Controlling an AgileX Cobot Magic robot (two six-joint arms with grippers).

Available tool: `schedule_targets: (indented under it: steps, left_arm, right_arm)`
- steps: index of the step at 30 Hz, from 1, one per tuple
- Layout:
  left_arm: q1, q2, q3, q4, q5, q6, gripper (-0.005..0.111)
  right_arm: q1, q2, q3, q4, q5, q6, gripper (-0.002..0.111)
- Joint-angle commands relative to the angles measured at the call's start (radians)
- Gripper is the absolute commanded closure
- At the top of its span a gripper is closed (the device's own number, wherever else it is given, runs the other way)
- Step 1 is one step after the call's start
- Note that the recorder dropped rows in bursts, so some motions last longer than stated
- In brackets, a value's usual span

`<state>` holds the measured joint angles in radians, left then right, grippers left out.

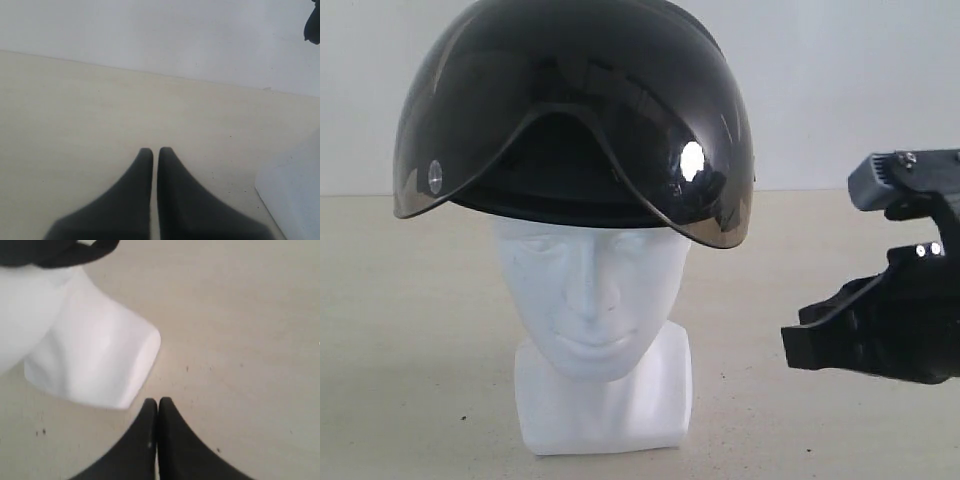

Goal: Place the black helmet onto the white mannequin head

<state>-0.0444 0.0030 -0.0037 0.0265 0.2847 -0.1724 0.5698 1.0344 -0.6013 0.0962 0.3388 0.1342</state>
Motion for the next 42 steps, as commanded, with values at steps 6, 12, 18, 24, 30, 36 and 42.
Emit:
schedule_targets:
  steps: [6,12,18,24,30,36,42]
  left_arm:
    - [0.000,-0.003,0.004,-0.007,0.001,0.003,0.102]
    - [0.000,-0.003,0.004,-0.007,0.001,0.003,0.102]
    - [0.000,-0.003,0.004,-0.007,0.001,0.003,0.102]
    - [0.000,-0.003,0.004,0.002,0.001,0.013,0.102]
    - [0.000,-0.003,0.004,0.260,-0.024,0.161,0.102]
    - [0.000,-0.003,0.004,0.706,-0.224,0.172,0.102]
    - [0.000,-0.003,0.004,0.884,-0.429,0.172,0.102]
  right_arm:
    - [-0.003,0.007,-0.375,-0.114,0.726,-0.053,0.108]
    - [-0.003,-0.036,-0.388,-0.158,0.720,-0.053,0.108]
    - [-0.003,-0.091,-0.388,-0.148,0.660,-0.055,0.108]
    - [-0.003,-0.242,-0.388,-0.152,0.658,-0.038,0.108]
    - [-0.003,-0.356,-0.388,-0.157,0.659,-0.021,0.108]
    - [-0.003,-0.385,-0.390,-0.153,0.662,0.013,0.108]
    - [-0.003,-0.383,-0.451,-0.155,0.648,0.010,0.108]
